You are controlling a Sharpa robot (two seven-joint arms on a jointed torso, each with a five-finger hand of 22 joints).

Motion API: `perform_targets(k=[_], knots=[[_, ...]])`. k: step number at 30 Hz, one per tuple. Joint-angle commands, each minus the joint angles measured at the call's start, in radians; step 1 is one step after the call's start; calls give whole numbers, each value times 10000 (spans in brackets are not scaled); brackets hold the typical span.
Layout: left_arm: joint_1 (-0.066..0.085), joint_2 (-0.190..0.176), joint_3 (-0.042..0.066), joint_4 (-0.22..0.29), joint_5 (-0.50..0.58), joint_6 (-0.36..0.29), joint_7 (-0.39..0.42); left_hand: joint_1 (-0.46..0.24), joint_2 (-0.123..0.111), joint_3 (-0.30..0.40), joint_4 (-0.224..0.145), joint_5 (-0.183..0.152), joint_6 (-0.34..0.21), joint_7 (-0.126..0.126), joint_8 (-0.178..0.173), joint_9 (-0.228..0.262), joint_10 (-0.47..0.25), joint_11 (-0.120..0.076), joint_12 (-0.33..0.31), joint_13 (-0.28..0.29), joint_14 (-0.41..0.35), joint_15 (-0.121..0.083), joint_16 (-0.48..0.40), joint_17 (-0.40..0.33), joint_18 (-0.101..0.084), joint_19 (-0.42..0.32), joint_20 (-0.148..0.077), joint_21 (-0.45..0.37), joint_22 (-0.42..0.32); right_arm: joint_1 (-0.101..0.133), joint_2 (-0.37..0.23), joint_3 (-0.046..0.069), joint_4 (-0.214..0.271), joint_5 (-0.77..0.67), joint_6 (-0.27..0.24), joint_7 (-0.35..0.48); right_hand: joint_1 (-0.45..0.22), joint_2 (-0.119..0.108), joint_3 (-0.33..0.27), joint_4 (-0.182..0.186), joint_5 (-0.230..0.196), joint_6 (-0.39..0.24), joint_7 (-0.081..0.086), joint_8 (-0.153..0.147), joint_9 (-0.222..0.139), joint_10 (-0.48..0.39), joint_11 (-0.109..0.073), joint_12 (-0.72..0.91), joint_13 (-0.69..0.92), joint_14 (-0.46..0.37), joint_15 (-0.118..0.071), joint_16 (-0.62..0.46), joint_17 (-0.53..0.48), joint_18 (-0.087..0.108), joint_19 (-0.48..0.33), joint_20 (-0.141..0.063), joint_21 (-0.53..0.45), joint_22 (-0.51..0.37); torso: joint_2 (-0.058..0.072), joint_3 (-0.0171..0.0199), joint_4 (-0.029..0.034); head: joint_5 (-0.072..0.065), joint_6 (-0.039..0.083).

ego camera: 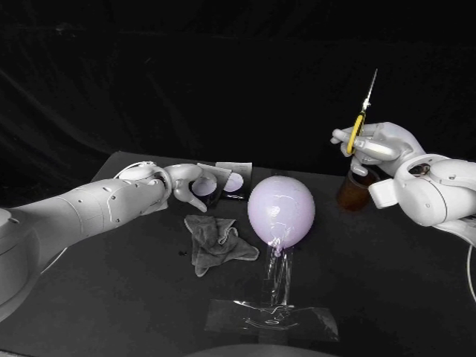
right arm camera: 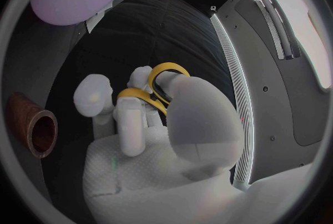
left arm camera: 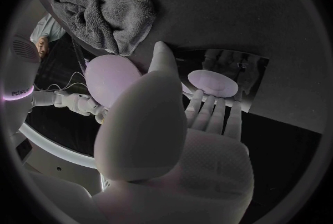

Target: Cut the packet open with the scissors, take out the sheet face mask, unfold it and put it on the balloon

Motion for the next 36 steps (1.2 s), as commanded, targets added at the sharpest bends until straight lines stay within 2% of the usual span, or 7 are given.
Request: perform_targets(k=[1,2,4,10,27,32,36], knots=[[-46,52,-29,-118,-402,263,-377,247,491,478,-194,64,428,649,167,166,293,86,60,25,191,46,65,55,125,123,21,54,32,3,5,8,37,-138,103,21,444,323,-63,12,40,91,-7,-57,13,2851,-621,8181,363,690,63,32,937,181,25,-1,-42,-21,4,7,6,-13,-39],[-47,60,-30,-134,-425,264,-398,330,748,639,-224,61,962,658,353,379,500,98,96,45,277,61,87,80,136,166,23,68,38,3,5,8,43,-141,100,16,444,324,-66,12,40,93,-7,-57,14,2851,-622,8181,364,687,63,27,925,186,14,-1,-63,-40,9,9,5,-10,-40],[-50,74,-30,-166,-470,277,-448,504,957,825,-266,56,1334,693,503,499,885,129,133,65,610,82,170,176,144,337,37,125,62,3,2,8,60,-150,95,5,444,324,-66,12,40,93,-7,-57,14,2851,-622,8181,364,687,63,27,925,186,14,-1,-63,-40,6,7,2,-7,-48],[-69,124,-36,-262,-576,270,-553,958,1336,1101,-426,54,2263,536,845,800,1960,7,246,125,1289,1,333,353,182,693,20,244,103,3,-1,8,125,-177,71,-5,444,324,-66,12,40,93,-7,-57,14,2851,-622,8181,364,687,63,27,925,186,14,-1,-63,-40,2,4,-13,-5,-78],[-184,232,-143,-573,-867,-182,-401,1419,1589,1339,-619,56,2774,468,1013,731,3453,-1,288,178,2872,-11,716,727,200,1566,21,529,181,3,12,9,301,-321,32,-32,448,329,-79,11,41,105,-9,-59,17,2856,-623,8197,386,690,62,33,939,187,12,-1,-73,-47,2,0,8,2,-127],[-199,231,-150,-601,-873,-416,-235,1651,1734,1582,-660,61,3184,417,1123,686,4231,-2,377,209,3963,-6,1004,973,208,2653,22,857,305,3,21,9,310,-361,32,-31,453,333,-87,9,40,117,-13,-58,20,2855,-625,8192,381,689,60,30,932,188,8,-2,-84,-55,0,1,6,14,-129],[-206,213,-152,-595,-867,-563,-95,1758,1832,1788,-626,62,3476,387,1187,645,4529,-30,388,198,4267,-17,1091,989,207,3146,11,999,344,3,20,9,315,-375,31,-29,453,333,-87,9,40,117,-13,-58,20,2855,-625,8192,381,689,60,30,932,188,8,-2,-84,-55,1,1,6,11,-130]])
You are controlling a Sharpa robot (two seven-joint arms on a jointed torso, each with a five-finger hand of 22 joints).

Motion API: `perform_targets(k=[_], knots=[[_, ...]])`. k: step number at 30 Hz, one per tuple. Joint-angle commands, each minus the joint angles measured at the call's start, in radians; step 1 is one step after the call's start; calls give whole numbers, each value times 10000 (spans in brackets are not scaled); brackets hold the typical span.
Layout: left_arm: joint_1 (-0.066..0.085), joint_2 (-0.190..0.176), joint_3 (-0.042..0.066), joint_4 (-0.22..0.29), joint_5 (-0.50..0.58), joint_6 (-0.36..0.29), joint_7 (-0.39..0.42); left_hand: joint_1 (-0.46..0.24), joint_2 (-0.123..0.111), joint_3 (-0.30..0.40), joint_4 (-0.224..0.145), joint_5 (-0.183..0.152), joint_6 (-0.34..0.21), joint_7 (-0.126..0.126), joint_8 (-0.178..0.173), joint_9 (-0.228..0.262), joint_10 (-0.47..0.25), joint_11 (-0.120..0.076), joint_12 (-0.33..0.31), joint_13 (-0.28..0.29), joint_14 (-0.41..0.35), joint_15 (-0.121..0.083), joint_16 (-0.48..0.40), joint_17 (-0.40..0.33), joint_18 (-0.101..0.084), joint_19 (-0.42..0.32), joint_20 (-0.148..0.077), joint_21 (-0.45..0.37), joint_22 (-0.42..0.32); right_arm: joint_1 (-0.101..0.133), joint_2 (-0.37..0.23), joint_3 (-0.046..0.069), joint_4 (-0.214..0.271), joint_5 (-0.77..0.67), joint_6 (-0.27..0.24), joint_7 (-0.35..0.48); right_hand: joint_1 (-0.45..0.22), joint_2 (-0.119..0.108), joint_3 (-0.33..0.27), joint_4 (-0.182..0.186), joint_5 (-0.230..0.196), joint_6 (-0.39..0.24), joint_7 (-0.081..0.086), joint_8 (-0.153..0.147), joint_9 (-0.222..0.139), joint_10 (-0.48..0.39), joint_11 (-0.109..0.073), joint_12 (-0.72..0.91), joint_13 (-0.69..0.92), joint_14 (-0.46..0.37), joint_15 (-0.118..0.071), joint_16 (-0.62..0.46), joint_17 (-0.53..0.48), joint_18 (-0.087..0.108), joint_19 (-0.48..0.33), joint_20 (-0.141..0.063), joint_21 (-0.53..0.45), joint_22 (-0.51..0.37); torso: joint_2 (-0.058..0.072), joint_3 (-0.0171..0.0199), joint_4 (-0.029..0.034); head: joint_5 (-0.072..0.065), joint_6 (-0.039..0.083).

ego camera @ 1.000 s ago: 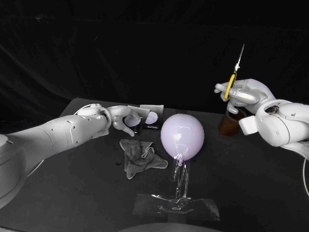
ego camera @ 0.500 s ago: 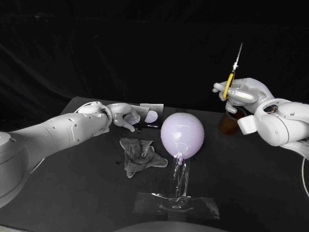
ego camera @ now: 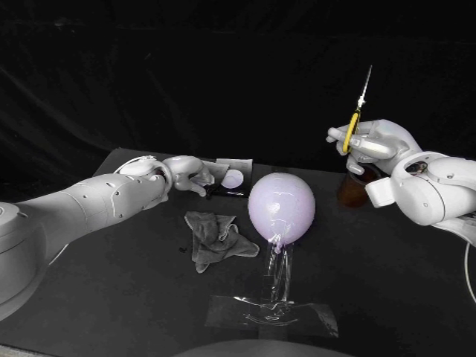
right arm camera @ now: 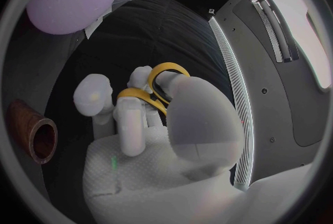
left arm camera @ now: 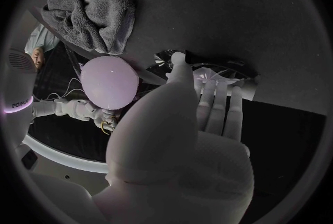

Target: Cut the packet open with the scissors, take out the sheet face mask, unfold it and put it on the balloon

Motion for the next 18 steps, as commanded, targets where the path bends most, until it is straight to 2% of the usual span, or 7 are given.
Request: perform_targets(k=[1,3,5,7,13,17,18], knots=[[-224,-58,-119,-75,-457,227,-226,70,132,518,-377,27,180,-14,61,-24,169,-12,-46,-11,216,23,65,341,133,334,-6,120,71,4,6,8,24,-171,54,65,425,306,-48,-3,40,64,-33,-58,16,2853,-627,8191,540,689,60,30,932,195,9,-3,-35,6,1,1,-2,3,1],[-225,-94,-120,-43,-374,116,-106,71,146,562,-352,26,225,-19,64,-38,219,-12,-54,-16,262,25,72,339,132,404,-8,138,73,4,6,8,25,-183,57,67,425,306,-48,-3,40,64,-33,-58,16,2853,-627,8191,540,689,60,30,932,195,9,-3,-35,6,-3,2,2,6,16],[-226,-145,-121,6,-251,-31,32,116,450,879,-224,32,454,-34,126,-56,430,-42,-60,-28,444,17,113,336,132,685,-11,215,89,4,5,8,23,-192,59,70,425,306,-48,-3,40,64,-33,-58,16,2853,-627,8191,540,689,60,30,932,195,9,-3,-35,6,-7,6,10,9,33],[-226,-201,-121,63,-130,-197,176,124,477,980,-183,29,506,-36,132,-69,487,-48,-83,-38,492,11,113,328,133,781,-14,241,92,4,7,8,18,-198,60,73,425,306,-48,-3,40,64,-33,-58,16,2853,-627,8191,540,689,60,30,932,195,9,-3,-35,6,-3,5,14,4,31],[-219,-417,-89,318,577,-613,543,-98,703,2222,-17,20,932,-117,285,-74,1175,-148,-213,-58,945,-92,101,231,142,1461,-41,429,106,3,8,8,0,-216,65,78,425,306,-48,-3,40,64,-33,-58,16,2853,-627,8191,540,689,60,30,932,195,9,-3,-35,6,-9,-1,10,4,56],[-184,-634,-26,609,1295,-777,693,-491,430,3048,-31,22,990,-124,337,-47,1352,-155,-287,-63,1097,-109,6,132,127,1553,-11,428,61,0,8,8,-43,-234,69,82,428,307,-54,-5,40,69,-35,-58,18,2853,-629,8189,539,689,60,29,930,197,4,-4,-45,-3,-12,-10,22,-13,114],[-173,-678,-1,675,1437,-810,719,-845,109,3814,-58,18,1004,-114,391,-6,1416,-167,-306,-70,1176,-110,-104,39,125,1590,2,401,19,-1,10,8,-56,-236,68,84,433,308,-63,-9,40,78,-37,-59,21,2853,-631,8187,537,689,58,28,928,201,-3,-5,-61,-16,-13,-10,23,-10,140]])
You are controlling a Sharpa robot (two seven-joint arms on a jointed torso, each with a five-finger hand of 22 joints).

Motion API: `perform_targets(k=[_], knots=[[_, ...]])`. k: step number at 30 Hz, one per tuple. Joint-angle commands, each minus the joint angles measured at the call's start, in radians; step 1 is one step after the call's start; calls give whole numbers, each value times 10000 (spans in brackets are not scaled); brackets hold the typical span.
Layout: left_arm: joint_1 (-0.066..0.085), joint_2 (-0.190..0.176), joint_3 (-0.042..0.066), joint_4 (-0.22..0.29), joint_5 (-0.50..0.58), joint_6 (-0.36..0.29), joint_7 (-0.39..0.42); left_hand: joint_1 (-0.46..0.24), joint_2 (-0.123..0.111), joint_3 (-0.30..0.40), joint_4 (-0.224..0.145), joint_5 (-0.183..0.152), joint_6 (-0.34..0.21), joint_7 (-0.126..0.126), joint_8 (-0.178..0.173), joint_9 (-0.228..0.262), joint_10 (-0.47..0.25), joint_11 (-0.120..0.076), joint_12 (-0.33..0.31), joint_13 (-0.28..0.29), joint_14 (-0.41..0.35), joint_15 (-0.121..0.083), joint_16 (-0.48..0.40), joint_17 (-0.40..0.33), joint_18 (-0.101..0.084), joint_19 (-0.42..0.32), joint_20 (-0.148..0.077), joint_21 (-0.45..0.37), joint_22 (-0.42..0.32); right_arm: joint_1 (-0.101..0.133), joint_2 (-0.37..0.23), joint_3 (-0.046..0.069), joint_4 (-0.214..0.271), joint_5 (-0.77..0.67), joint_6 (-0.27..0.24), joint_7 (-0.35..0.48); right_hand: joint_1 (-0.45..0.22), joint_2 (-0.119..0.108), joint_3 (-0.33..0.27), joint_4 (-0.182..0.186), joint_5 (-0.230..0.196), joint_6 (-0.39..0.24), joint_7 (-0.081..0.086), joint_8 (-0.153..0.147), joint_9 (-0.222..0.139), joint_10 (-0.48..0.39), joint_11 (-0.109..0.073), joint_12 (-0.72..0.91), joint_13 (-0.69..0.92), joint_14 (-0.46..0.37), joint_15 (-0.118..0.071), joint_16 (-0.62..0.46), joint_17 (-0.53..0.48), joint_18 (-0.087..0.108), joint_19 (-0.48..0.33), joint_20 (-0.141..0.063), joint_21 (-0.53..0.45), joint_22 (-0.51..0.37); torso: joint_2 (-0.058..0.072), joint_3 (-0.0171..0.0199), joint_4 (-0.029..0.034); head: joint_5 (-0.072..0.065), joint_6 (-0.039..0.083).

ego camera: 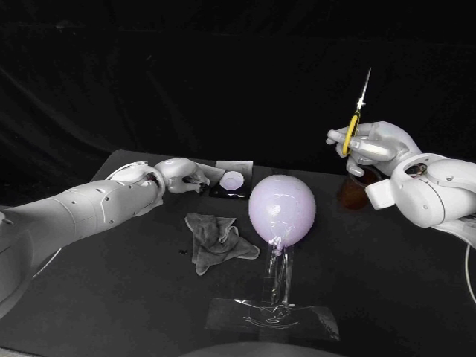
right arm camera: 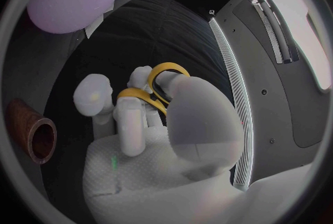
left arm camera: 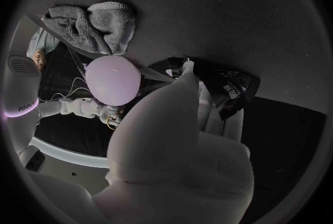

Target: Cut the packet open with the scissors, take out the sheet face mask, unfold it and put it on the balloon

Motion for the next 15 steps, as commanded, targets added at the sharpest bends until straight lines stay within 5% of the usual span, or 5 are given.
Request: perform_targets(k=[1,7,15], knots=[[-7,-128,54,234,1072,-76,253,-729,-574,1373,-144,27,91,40,244,151,154,-7,-47,2,192,-3,-189,-170,83,74,21,-74,-77,-1,11,8,-43,-152,66,90,433,308,-62,-8,40,57,-16,-59,13,2852,-631,8186,539,689,58,32,934,203,-2,-5,-61,-13,-11,-10,17,-8,66],[176,-426,273,746,2427,-240,455,-1082,-793,2027,-215,35,103,44,370,258,349,-66,-43,7,352,-45,-226,-211,16,57,41,-131,-95,-13,54,7,-162,-157,71,147,474,303,-89,-45,42,70,-26,-78,18,2849,-640,8174,533,640,51,-59,698,220,-32,-16,-131,-69,-10,-5,7,-42,195],[773,-923,473,1930,4741,52,462,-1446,-998,2620,-405,45,34,68,495,385,369,-60,-45,8,385,-43,-339,-272,-119,102,59,-164,-92,-62,145,6,-417,-60,26,437,523,307,-160,-69,42,14,0,-220,-32,2804,-626,8050,420,606,51,-126,560,231,-63,-27,-226,-131,-3,15,-18,-177,470]])
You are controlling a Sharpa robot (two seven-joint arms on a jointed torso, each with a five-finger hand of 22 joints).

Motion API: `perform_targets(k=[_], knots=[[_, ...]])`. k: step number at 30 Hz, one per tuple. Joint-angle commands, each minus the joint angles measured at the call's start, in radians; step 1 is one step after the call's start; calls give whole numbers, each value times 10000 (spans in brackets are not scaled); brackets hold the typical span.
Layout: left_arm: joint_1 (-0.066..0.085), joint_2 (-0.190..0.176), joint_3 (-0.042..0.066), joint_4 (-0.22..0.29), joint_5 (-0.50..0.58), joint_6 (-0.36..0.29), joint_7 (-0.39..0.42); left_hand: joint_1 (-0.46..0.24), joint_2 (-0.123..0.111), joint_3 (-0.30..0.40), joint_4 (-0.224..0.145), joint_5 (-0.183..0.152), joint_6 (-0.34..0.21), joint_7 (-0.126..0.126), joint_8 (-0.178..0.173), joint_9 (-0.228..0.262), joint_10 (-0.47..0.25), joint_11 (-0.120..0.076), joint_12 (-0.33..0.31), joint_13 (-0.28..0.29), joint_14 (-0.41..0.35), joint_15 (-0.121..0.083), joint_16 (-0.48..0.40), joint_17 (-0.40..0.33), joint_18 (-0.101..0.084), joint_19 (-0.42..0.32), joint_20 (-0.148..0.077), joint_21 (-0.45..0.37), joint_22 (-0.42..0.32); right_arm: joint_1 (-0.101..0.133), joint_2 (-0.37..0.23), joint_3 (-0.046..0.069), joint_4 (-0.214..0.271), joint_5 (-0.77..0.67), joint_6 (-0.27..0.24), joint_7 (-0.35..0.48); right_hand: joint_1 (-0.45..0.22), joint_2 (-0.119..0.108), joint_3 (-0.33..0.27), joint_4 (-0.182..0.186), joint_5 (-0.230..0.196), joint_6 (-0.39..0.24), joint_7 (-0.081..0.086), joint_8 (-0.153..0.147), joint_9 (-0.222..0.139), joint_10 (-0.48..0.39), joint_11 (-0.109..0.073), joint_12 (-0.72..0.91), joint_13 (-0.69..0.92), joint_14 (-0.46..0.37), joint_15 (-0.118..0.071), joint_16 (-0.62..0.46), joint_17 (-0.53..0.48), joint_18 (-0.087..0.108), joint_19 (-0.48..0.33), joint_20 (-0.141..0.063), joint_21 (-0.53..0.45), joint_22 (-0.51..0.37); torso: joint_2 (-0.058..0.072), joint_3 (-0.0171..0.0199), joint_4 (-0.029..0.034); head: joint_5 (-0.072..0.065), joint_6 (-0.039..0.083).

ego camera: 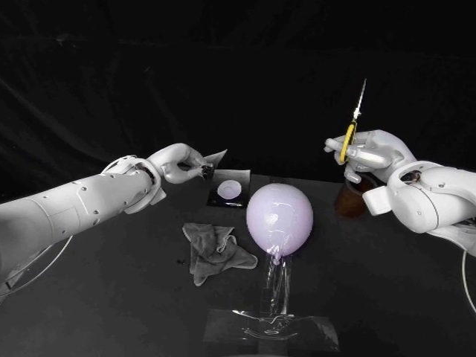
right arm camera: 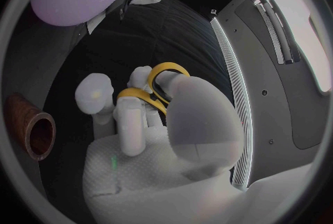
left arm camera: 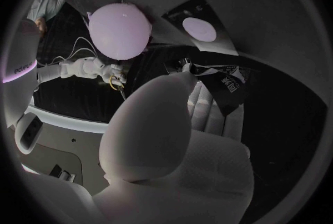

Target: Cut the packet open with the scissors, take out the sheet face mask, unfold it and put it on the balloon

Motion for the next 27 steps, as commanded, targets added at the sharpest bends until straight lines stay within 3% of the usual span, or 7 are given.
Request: perform_targets(k=[1,7,13,20,21,24,27], knots=[[217,-191,56,550,2245,196,179,-145,-19,150,-29,11,-57,30,490,396,63,15,-45,2,67,-22,-72,-18,-152,15,40,-45,-8,-40,29,6,-80,-24,9,397,503,350,-112,-14,44,-45,35,-174,-65,2788,-628,8053,460,612,60,-22,581,52,-41,-28,-45,28,-3,21,-10,-90,148],[604,-689,109,1896,4982,1097,-54,-290,-70,259,-109,11,-71,51,541,445,93,17,-42,4,95,-21,-95,-30,-182,121,34,-3,12,-177,58,6,-196,104,-9,655,637,438,-150,-81,43,-273,164,-571,-258,2869,-527,8235,721,676,131,80,844,-10,121,-3,151,246,-3,28,-19,-362,513],[738,-970,120,2913,8194,2369,-377,-394,-47,325,-163,11,-101,51,568,475,126,15,-36,6,106,-22,-114,-39,-204,183,36,19,19,-266,104,6,-255,445,25,882,876,441,-199,-358,50,-666,422,-1161,-583,2945,-306,8372,914,747,308,215,1152,-94,350,96,466,575,10,36,-27,-645,981],[752,-986,121,3603,10801,3986,-499,-611,-8,353,-234,11,-134,52,628,535,201,4,-31,9,127,-27,-139,-48,-219,311,26,65,31,-327,160,6,-146,994,186,1009,1139,155,-384,-850,40,-808,554,-1485,-788,2963,-189,8354,906,790,418,306,1362,-160,544,169,787,894,18,29,-48,-960,1178],[748,-975,121,3655,10983,4135,-489,-639,13,366,-279,12,-158,53,636,548,209,3,-35,8,135,-28,-144,-50,-199,364,17,89,38,-337,165,6,-126,1041,206,1013,1161,141,-406,-897,41,-801,564,-1512,-812,2964,-174,8351,903,792,428,312,1374,-163,554,178,803,913,18,32,-49,-962,1178],[719,-924,124,3850,11527,4733,-440,-702,72,394,-395,12,-215,59,654,579,210,8,-43,5,149,-28,-160,-55,-124,508,2,154,55,-388,183,6,-32,1190,300,1012,1238,44,-484,-1073,39,-835,615,-1631,-902,2965,-134,8338,892,798,464,328,1407,-174,588,201,865,981,8,28,-35,-1172,1262],[686,-874,126,3976,11823,5193,-416,-789,131,395,-488,12,-265,83,672,608,204,18,-46,4,195,-30,-158,-54,-19,687,-19,238,79,-437,205,7,39,1290,379,1010,1308,-133,-590,-1307,40,-993,761,-1924,-1134,2954,-14,8260,803,805,563,348,1446,-196,633,251,958,1087,7,23,-12,-1288,1304]])
